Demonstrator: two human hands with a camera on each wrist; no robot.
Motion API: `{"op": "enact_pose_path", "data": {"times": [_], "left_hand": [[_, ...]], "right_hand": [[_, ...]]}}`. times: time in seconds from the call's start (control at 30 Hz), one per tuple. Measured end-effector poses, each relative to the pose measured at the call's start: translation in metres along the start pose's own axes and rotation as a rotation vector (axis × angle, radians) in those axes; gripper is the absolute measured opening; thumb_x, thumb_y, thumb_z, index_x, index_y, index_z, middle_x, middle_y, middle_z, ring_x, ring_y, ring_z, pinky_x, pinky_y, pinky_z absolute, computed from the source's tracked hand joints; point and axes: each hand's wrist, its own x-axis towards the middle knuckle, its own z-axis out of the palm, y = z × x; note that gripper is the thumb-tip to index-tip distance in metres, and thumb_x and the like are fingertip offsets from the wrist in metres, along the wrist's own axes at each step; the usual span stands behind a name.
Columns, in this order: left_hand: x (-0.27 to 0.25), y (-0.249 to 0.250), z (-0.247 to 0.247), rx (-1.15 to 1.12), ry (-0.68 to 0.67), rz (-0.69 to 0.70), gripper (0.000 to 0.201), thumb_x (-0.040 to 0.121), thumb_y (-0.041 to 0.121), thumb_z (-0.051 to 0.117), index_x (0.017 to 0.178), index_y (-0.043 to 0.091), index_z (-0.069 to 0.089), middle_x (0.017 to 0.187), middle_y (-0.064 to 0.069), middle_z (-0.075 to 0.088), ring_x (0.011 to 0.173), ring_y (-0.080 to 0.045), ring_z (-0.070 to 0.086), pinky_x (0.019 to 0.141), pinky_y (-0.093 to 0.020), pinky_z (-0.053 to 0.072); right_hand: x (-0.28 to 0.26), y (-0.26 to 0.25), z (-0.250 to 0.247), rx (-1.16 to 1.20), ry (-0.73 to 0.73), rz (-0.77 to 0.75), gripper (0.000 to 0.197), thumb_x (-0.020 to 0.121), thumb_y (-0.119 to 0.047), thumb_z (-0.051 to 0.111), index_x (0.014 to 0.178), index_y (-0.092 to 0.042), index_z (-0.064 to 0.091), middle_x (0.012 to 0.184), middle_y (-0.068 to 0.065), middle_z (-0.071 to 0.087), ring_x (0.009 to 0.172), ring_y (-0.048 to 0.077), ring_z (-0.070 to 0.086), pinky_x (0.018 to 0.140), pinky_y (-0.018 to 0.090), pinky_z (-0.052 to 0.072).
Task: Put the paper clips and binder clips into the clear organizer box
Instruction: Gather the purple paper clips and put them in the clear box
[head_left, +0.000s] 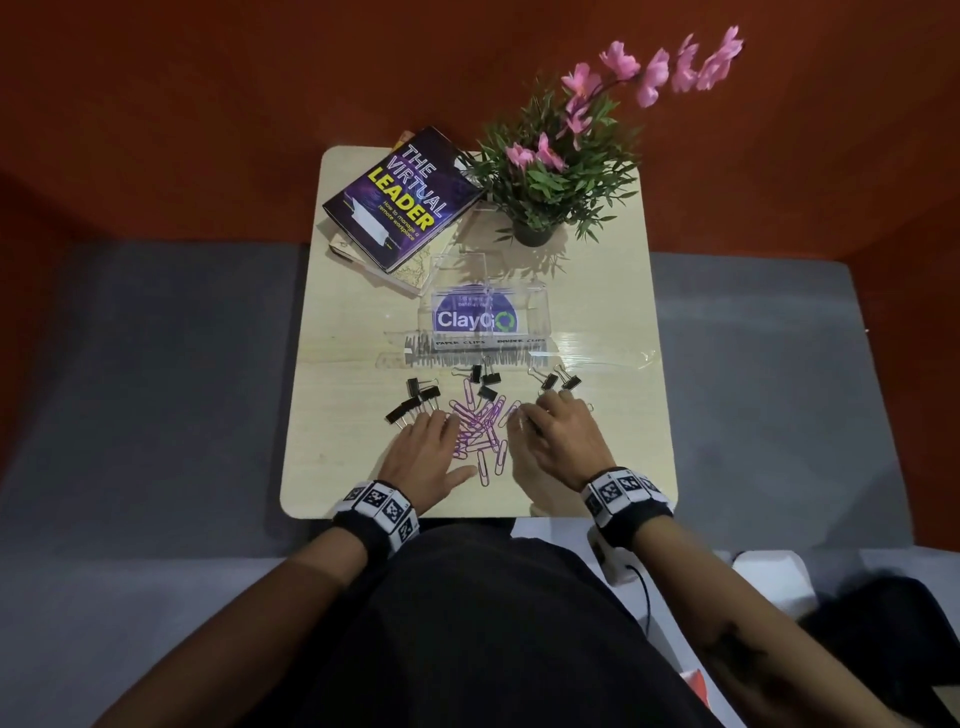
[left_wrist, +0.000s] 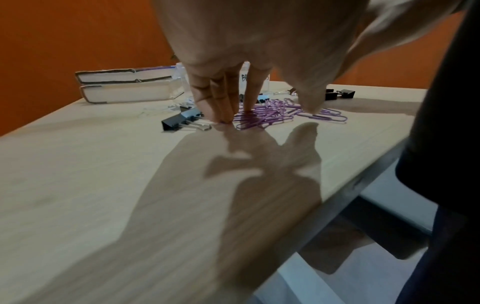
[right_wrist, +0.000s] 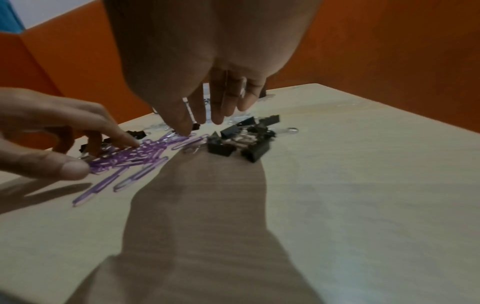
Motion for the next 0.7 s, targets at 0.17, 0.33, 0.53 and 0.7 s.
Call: {"op": "enact_pose_path", "data": {"times": [0.17,0.33,0.53,0.7], "left_hand": [[0.015,0.014,-0.005,-0.058,-0.006,-0.044,0.068,0.073,0.042,0.076,0.119,-0.001,0.05,0.107,-0.018,0.057,0.093,-0.034,0.053,0.076,-0.044,0.052],[0.017,0.013,-0.008,-0.135,-0.02,-0.079,0.066,0.074,0.035,0.077,0.12,-0.003,0.05,0.109,-0.018,0.058,0.097,-0.035,0.055,0.079,-0.046,0.053],[0.018,0.016,-0.009,-0.169,-0.056,-0.093,0.061,0.077,0.028,0.076,0.123,0.0,0.048,0.114,-0.017,0.054,0.101,-0.032,0.052,0.079,-0.04,0.048],[0.018,0.015,-0.008,-0.183,-0.061,-0.098,0.047,0.079,0.018,0.076,0.116,0.001,0.053,0.108,-0.017,0.055,0.093,-0.033,0.058,0.072,-0.04,0.051]], "right_hand": [[0.024,-0.03,0.002,-0.062,-0.173,-0.01,0.037,0.068,-0.025,0.074,0.1,-0.01,0.063,0.092,0.01,0.059,0.085,0.029,0.049,0.071,0.04,0.045],[0.022,-0.036,0.004,0.05,-0.191,-0.004,0.06,0.064,-0.03,0.079,0.115,-0.007,0.056,0.102,0.014,0.056,0.085,0.031,0.051,0.07,0.041,0.049],[0.021,-0.038,0.014,0.073,-0.245,0.026,0.071,0.054,-0.018,0.087,0.114,-0.008,0.053,0.106,0.014,0.053,0.086,0.029,0.052,0.063,0.037,0.051],[0.022,-0.038,0.016,0.132,-0.211,0.057,0.061,0.062,-0.012,0.083,0.114,-0.013,0.052,0.108,0.012,0.049,0.083,0.028,0.054,0.056,0.035,0.05]]}}
